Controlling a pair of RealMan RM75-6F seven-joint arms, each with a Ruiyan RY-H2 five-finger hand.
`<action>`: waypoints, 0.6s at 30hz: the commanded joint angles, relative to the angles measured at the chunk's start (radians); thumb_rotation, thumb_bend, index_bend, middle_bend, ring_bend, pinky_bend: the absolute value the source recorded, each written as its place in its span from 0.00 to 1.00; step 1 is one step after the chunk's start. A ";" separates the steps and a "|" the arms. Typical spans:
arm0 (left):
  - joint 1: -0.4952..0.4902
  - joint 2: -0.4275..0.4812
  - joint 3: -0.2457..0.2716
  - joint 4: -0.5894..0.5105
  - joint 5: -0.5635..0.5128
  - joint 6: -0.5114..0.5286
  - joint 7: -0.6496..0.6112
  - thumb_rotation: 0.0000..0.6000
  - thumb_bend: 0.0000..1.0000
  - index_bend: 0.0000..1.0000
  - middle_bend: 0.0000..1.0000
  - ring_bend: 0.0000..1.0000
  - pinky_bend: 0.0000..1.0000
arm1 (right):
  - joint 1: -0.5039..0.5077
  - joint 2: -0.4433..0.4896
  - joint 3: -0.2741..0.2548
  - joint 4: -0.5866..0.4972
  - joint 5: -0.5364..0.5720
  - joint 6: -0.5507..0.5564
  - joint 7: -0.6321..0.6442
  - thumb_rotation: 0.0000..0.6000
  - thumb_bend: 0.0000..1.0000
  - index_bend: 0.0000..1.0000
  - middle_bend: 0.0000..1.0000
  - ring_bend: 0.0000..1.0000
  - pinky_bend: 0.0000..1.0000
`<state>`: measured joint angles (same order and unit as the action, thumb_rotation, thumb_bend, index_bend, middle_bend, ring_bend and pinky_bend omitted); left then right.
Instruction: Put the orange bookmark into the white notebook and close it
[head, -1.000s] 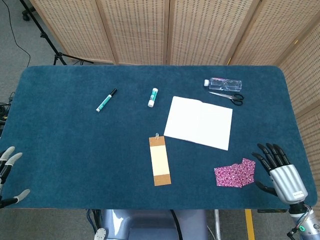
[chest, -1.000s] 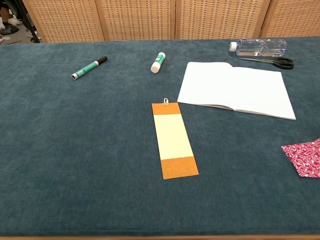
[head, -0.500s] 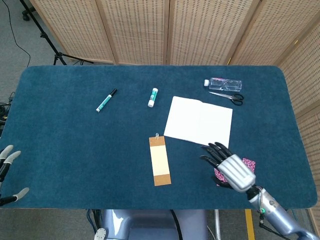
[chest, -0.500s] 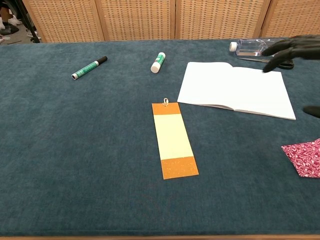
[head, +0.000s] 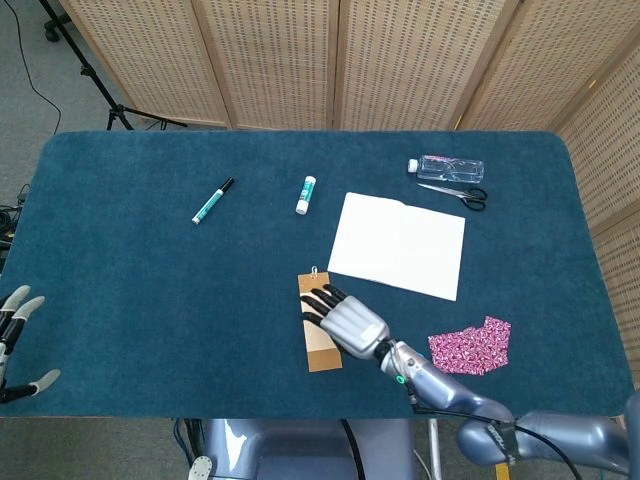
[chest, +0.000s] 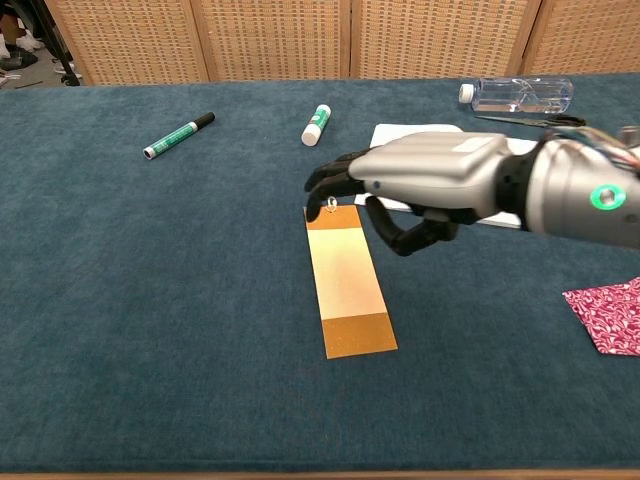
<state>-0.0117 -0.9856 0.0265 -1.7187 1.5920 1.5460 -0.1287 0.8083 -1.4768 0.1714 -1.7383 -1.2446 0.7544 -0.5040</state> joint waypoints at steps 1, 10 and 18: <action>-0.006 -0.001 -0.003 -0.002 -0.009 -0.013 0.005 1.00 0.00 0.00 0.00 0.00 0.00 | 0.094 -0.142 0.032 0.096 0.128 0.018 -0.183 1.00 1.00 0.18 0.07 0.00 0.08; -0.017 -0.006 -0.008 -0.008 -0.031 -0.040 0.027 1.00 0.00 0.00 0.00 0.00 0.00 | 0.185 -0.279 0.041 0.245 0.289 0.076 -0.361 1.00 1.00 0.18 0.07 0.00 0.08; -0.026 -0.007 -0.021 -0.013 -0.066 -0.060 0.033 1.00 0.00 0.00 0.00 0.00 0.00 | 0.236 -0.300 0.064 0.342 0.382 0.069 -0.380 1.00 1.00 0.18 0.08 0.00 0.08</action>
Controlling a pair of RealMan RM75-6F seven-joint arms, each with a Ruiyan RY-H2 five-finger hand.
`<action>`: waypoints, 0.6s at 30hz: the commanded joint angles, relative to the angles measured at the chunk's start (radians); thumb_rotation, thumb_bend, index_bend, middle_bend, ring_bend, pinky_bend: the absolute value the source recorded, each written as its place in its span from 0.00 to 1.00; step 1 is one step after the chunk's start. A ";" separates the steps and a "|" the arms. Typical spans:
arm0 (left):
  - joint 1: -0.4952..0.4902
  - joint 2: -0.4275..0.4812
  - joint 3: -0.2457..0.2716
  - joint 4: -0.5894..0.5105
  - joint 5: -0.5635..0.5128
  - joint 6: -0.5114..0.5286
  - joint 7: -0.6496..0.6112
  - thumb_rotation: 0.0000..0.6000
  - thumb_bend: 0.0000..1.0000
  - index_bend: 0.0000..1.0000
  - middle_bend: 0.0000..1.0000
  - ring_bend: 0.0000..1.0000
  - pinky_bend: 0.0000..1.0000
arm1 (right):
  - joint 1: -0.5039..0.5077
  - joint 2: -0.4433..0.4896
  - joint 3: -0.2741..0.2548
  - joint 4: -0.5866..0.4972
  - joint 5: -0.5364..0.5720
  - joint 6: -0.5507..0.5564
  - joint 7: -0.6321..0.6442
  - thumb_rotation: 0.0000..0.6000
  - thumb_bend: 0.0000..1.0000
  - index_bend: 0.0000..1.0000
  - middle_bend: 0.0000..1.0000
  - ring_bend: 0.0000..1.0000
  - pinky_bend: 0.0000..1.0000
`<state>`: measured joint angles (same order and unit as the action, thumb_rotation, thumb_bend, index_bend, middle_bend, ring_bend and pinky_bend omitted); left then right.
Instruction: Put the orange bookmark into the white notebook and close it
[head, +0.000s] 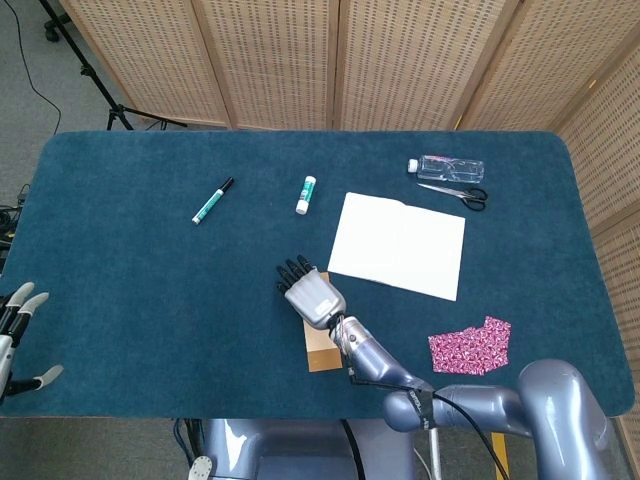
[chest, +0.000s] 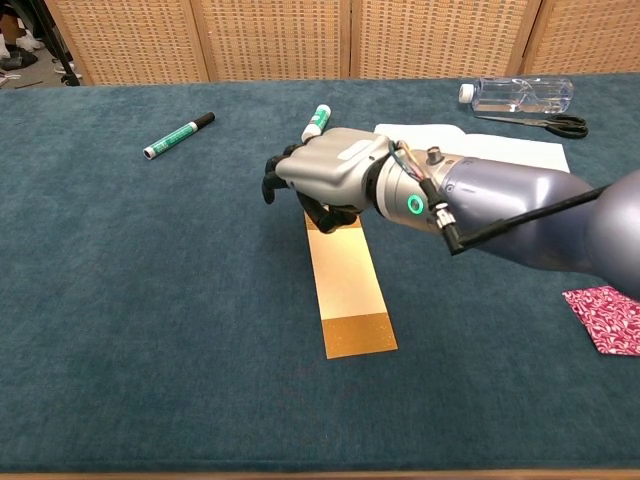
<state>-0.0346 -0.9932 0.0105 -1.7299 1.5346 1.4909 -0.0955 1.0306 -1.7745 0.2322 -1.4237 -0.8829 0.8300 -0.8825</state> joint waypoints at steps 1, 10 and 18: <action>-0.003 0.001 -0.006 -0.002 -0.011 -0.006 0.000 1.00 0.00 0.00 0.00 0.00 0.00 | 0.015 -0.002 0.002 0.033 0.025 -0.009 0.001 1.00 1.00 0.18 0.08 0.00 0.08; -0.013 -0.002 -0.009 -0.007 -0.026 -0.028 0.015 1.00 0.00 0.00 0.00 0.00 0.00 | 0.025 -0.009 -0.025 0.081 0.037 -0.027 0.049 1.00 1.00 0.18 0.08 0.00 0.08; -0.016 -0.005 -0.010 -0.010 -0.033 -0.035 0.024 1.00 0.00 0.00 0.00 0.00 0.00 | 0.037 -0.045 -0.048 0.128 0.022 -0.002 0.050 1.00 1.00 0.18 0.08 0.00 0.08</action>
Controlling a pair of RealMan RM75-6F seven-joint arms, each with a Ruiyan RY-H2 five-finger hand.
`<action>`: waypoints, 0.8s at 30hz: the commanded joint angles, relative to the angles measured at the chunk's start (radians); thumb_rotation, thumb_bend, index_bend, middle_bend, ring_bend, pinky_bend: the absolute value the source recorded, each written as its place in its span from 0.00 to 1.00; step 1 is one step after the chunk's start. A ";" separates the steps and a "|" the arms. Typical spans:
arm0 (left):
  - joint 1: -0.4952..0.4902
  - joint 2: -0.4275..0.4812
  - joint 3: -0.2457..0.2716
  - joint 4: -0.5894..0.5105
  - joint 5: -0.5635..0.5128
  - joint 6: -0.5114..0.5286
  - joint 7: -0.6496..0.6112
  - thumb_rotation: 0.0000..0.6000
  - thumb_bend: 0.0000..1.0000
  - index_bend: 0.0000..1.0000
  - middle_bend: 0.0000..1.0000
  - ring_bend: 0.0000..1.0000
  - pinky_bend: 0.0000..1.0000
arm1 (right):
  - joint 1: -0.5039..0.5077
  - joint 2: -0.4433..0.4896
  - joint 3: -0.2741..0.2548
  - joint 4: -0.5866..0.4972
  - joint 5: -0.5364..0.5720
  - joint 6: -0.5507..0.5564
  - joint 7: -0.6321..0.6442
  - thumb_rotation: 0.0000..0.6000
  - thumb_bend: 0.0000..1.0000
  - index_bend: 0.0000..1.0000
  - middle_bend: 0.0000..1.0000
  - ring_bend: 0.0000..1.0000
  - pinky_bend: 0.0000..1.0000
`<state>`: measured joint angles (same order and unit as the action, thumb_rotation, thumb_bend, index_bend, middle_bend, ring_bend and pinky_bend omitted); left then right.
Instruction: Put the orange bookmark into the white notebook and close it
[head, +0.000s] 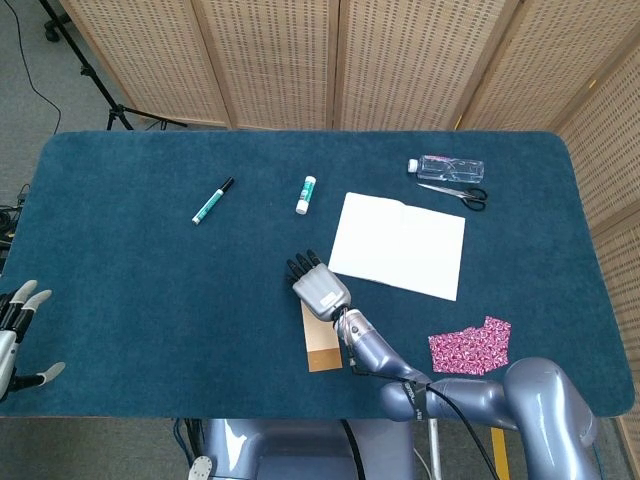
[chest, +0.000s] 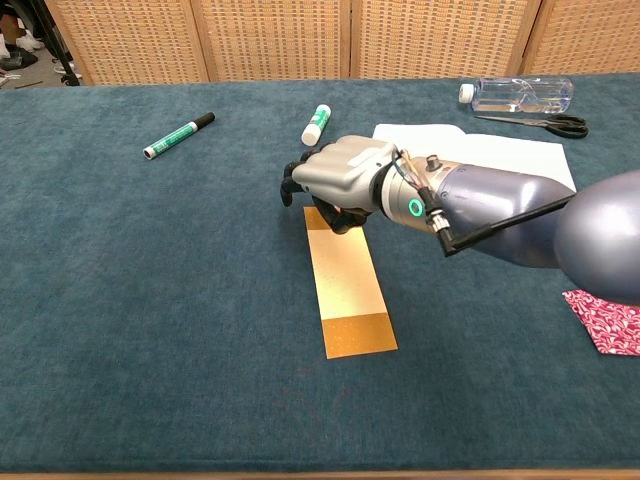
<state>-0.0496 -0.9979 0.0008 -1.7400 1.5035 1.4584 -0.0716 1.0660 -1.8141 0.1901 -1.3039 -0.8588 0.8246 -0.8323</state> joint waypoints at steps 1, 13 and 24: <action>-0.002 0.000 -0.001 0.000 -0.004 -0.004 0.000 1.00 0.00 0.00 0.00 0.00 0.00 | 0.001 -0.007 -0.011 0.014 0.000 0.004 -0.001 1.00 1.00 0.18 0.08 0.00 0.08; -0.005 -0.003 0.000 -0.003 -0.005 -0.010 0.011 1.00 0.00 0.00 0.00 0.00 0.00 | -0.008 -0.004 -0.054 0.019 0.000 0.007 0.002 1.00 1.00 0.18 0.09 0.00 0.08; -0.003 -0.003 0.003 -0.005 -0.001 -0.007 0.014 1.00 0.00 0.00 0.00 0.00 0.00 | -0.037 0.047 -0.092 -0.025 0.039 0.040 -0.028 1.00 1.00 0.18 0.11 0.00 0.08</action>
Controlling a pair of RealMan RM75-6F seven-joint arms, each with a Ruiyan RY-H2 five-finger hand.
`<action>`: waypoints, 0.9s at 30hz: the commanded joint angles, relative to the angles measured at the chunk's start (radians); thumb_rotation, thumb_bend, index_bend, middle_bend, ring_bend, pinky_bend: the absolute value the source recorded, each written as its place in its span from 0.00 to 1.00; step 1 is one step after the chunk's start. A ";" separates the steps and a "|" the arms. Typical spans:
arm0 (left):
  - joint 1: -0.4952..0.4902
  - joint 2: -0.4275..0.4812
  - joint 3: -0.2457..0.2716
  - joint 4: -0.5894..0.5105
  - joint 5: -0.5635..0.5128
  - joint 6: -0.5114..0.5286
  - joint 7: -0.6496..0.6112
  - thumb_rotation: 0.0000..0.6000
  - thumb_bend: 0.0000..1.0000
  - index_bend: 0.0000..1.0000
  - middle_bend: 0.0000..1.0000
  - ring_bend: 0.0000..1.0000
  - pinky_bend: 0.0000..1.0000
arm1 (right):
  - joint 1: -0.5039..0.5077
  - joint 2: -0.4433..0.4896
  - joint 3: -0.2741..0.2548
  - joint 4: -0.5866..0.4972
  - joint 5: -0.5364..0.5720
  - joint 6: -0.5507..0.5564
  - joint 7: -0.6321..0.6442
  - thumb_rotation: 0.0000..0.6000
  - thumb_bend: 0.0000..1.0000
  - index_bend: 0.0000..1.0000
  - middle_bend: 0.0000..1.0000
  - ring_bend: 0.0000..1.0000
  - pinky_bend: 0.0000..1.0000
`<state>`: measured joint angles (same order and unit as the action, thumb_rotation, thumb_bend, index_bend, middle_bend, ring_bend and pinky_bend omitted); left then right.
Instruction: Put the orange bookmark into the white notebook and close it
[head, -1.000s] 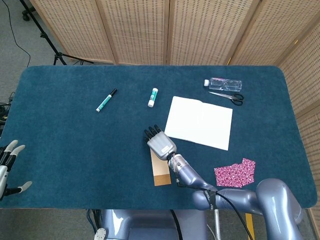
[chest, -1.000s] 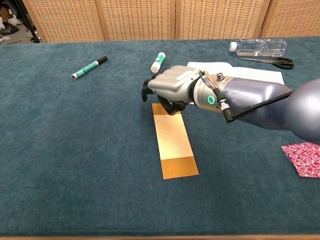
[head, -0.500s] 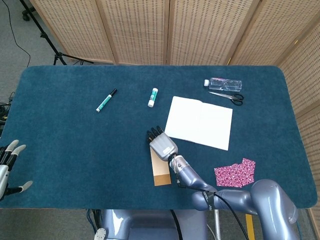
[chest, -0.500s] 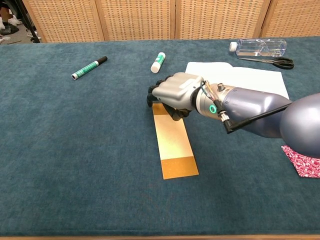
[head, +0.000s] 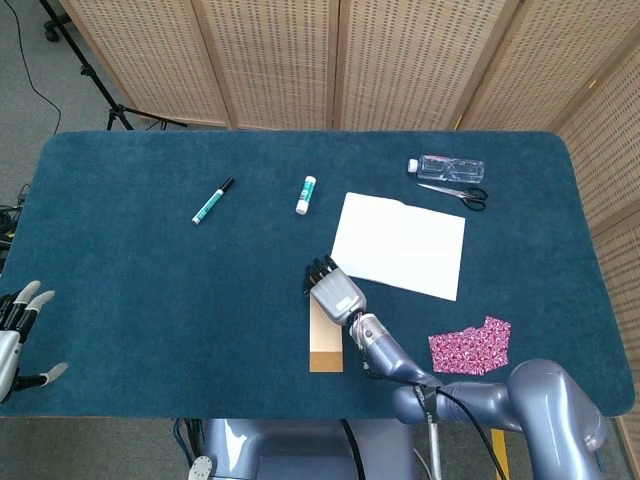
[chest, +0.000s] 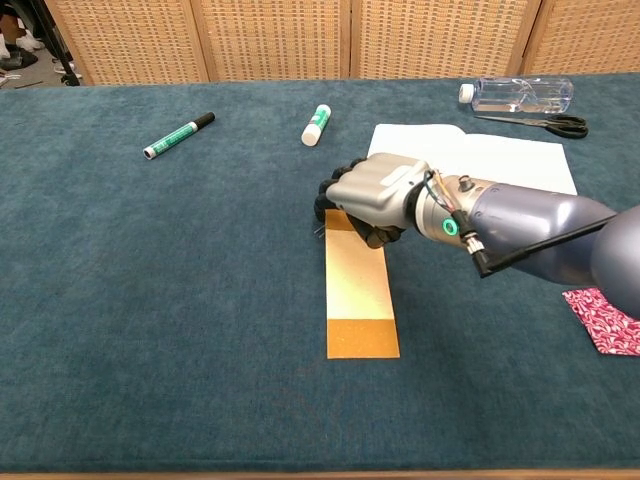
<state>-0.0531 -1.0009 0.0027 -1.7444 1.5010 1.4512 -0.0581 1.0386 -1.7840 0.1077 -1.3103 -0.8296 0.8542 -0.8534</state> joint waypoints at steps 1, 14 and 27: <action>0.000 0.000 0.001 -0.001 0.002 0.001 0.001 1.00 0.00 0.00 0.00 0.00 0.00 | -0.014 0.024 -0.014 -0.025 0.012 0.014 -0.008 1.00 1.00 0.18 0.11 0.00 0.08; 0.005 0.001 0.013 -0.008 0.026 0.010 0.008 1.00 0.00 0.00 0.00 0.00 0.00 | -0.103 0.133 -0.090 -0.149 0.009 0.108 -0.008 1.00 1.00 0.18 0.11 0.00 0.08; 0.012 -0.002 0.023 -0.009 0.049 0.023 0.013 1.00 0.00 0.00 0.00 0.00 0.00 | -0.179 0.220 -0.161 -0.223 -0.019 0.149 0.008 1.00 1.00 0.18 0.11 0.00 0.08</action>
<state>-0.0406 -1.0030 0.0258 -1.7531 1.5499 1.4749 -0.0454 0.8655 -1.5697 -0.0488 -1.5273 -0.8499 1.0000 -0.8468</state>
